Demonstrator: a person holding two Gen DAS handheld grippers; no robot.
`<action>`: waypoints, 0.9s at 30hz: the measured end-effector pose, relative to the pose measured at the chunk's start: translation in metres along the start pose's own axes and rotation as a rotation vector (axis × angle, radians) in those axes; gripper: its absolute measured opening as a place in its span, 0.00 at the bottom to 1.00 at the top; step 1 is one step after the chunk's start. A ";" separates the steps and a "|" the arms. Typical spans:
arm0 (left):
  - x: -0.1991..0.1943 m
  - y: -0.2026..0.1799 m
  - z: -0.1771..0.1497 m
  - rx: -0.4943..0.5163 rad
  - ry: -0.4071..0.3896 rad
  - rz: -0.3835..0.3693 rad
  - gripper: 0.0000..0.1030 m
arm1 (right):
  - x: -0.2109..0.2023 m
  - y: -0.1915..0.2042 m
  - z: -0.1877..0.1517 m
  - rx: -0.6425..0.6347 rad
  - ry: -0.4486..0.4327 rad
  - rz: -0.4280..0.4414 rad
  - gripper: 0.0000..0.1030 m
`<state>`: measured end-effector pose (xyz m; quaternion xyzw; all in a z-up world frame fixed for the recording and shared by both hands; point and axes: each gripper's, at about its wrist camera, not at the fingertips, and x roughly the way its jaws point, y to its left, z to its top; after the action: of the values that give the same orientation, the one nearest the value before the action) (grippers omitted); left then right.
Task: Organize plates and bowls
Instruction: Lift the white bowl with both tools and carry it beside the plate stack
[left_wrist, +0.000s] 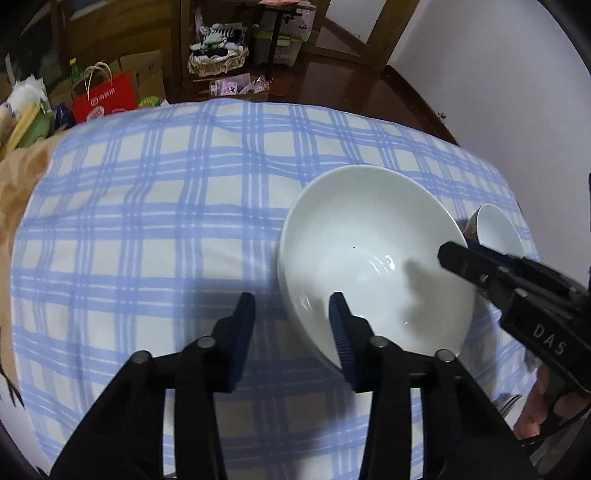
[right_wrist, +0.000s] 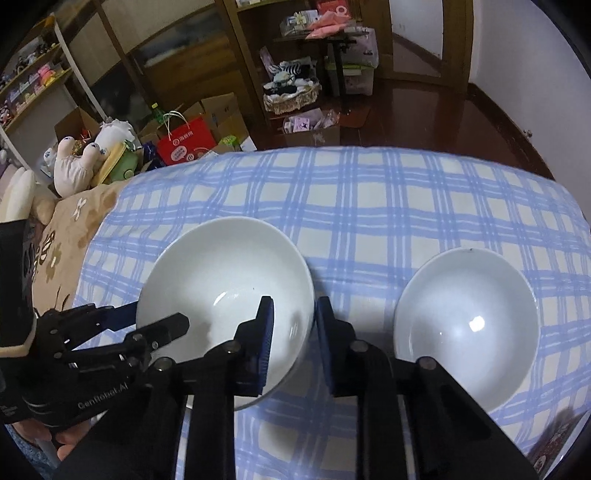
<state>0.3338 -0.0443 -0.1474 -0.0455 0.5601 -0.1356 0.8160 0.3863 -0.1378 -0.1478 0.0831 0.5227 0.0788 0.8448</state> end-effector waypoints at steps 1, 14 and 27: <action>0.001 -0.002 -0.001 0.012 0.004 -0.006 0.29 | 0.002 -0.001 -0.001 0.008 0.007 0.008 0.23; -0.006 -0.008 -0.009 0.020 -0.018 0.030 0.24 | -0.011 0.009 -0.011 -0.028 -0.040 -0.026 0.23; -0.041 -0.005 -0.027 -0.028 0.001 0.012 0.24 | -0.050 0.028 -0.029 -0.030 -0.059 0.007 0.23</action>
<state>0.2943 -0.0355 -0.1192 -0.0534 0.5625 -0.1229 0.8159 0.3367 -0.1195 -0.1113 0.0744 0.4960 0.0870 0.8608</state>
